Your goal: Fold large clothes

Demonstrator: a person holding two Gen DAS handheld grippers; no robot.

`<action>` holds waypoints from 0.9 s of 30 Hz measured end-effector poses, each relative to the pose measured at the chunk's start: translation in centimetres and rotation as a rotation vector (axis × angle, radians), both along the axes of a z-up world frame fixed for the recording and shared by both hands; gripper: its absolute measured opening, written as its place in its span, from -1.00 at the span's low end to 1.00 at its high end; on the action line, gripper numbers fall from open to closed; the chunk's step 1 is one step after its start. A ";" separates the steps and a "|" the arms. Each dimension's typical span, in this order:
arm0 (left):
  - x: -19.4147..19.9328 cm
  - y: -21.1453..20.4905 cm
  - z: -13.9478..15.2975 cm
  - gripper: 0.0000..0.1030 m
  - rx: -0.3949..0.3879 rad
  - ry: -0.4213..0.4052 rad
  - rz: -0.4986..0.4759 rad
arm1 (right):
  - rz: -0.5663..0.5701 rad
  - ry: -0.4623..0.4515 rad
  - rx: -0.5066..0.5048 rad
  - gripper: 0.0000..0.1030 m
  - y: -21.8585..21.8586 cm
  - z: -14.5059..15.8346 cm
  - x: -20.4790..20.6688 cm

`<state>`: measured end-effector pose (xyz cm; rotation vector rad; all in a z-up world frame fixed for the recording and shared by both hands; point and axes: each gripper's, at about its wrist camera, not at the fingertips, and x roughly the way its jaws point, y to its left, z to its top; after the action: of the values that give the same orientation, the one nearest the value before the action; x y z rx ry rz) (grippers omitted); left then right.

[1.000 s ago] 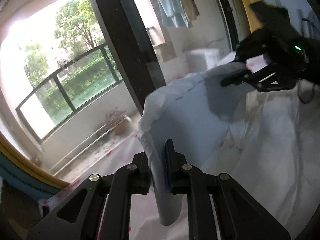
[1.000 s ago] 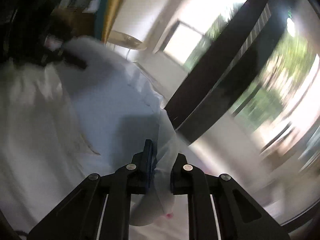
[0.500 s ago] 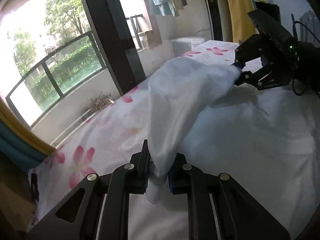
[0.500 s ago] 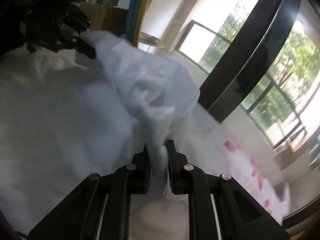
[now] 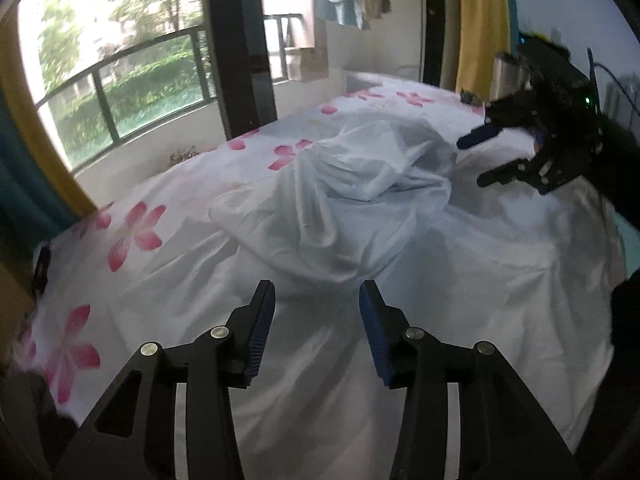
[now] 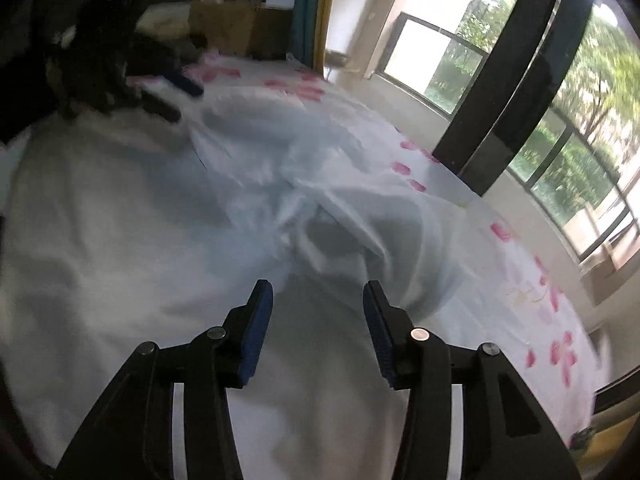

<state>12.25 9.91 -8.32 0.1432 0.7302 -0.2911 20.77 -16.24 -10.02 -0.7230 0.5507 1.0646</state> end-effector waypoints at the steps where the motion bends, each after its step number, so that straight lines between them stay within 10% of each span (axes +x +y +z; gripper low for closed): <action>1: -0.3 0.2 0.2 -0.09 -0.021 -0.009 0.008 | 0.002 0.017 0.029 -0.09 0.2 0.5 -0.2; 13: 0.7 1.3 1.0 -0.09 -0.198 -0.059 0.137 | -0.061 0.061 0.095 -0.09 9.2 -0.4 2.9; 16: 1.4 1.3 0.3 -0.09 -0.204 -0.040 0.146 | -0.045 0.098 0.035 -0.94 10.2 -2.1 3.2; 27: 2.8 0.8 -1.4 -0.09 -0.116 0.033 0.186 | 0.005 0.170 0.004 -0.96 5.9 -2.0 -0.2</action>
<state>15.05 10.71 -9.77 -0.0392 0.7522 -0.1580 20.57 -10.30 -11.99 -0.6342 0.6928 1.1375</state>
